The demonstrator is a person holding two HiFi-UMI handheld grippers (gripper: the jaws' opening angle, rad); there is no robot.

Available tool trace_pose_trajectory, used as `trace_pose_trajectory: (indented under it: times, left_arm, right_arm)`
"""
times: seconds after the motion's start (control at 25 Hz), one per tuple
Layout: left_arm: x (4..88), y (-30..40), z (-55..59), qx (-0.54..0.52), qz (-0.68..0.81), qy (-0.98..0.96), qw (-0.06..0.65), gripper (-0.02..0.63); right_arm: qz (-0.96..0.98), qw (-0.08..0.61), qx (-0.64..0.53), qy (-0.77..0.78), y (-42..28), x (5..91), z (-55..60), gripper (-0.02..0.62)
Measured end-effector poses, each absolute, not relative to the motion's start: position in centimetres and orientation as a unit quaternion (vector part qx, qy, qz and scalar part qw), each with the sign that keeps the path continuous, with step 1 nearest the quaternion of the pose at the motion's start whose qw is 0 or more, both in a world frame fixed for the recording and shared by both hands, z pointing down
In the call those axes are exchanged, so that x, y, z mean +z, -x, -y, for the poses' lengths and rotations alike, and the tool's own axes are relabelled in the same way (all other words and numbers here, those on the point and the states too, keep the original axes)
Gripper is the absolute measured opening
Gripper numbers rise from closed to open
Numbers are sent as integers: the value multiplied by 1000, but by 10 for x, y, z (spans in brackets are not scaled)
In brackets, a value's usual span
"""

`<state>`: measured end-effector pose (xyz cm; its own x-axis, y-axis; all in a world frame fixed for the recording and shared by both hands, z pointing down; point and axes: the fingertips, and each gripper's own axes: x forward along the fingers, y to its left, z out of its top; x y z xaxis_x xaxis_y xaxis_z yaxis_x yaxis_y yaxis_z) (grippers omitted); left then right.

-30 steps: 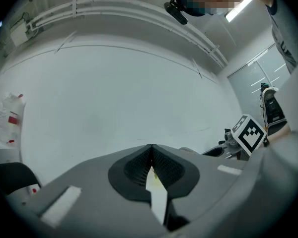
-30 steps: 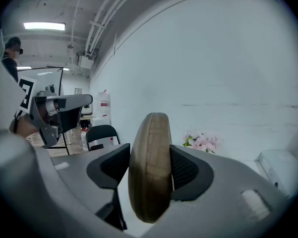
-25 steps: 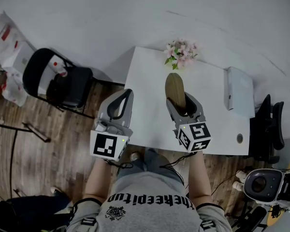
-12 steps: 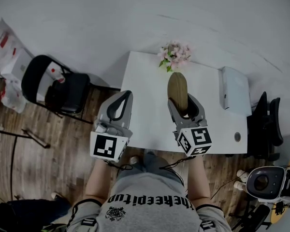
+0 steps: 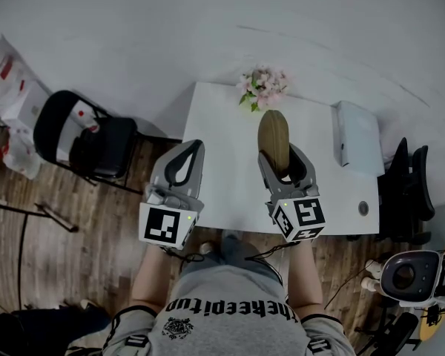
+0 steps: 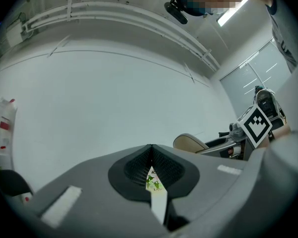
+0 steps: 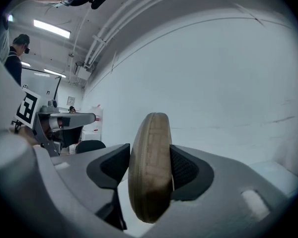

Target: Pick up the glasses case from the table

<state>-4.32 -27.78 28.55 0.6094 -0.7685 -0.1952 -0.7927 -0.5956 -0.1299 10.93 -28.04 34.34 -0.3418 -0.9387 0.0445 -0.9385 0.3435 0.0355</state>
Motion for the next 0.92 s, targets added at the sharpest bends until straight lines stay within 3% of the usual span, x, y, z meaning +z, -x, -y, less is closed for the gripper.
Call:
trace_pose_trajectory:
  times: [0.92]
  left_arm:
    - [288,33,291,58,-442,889,100,20]
  right_arm:
    - [828,17,-1,-560,-116,342,293,244]
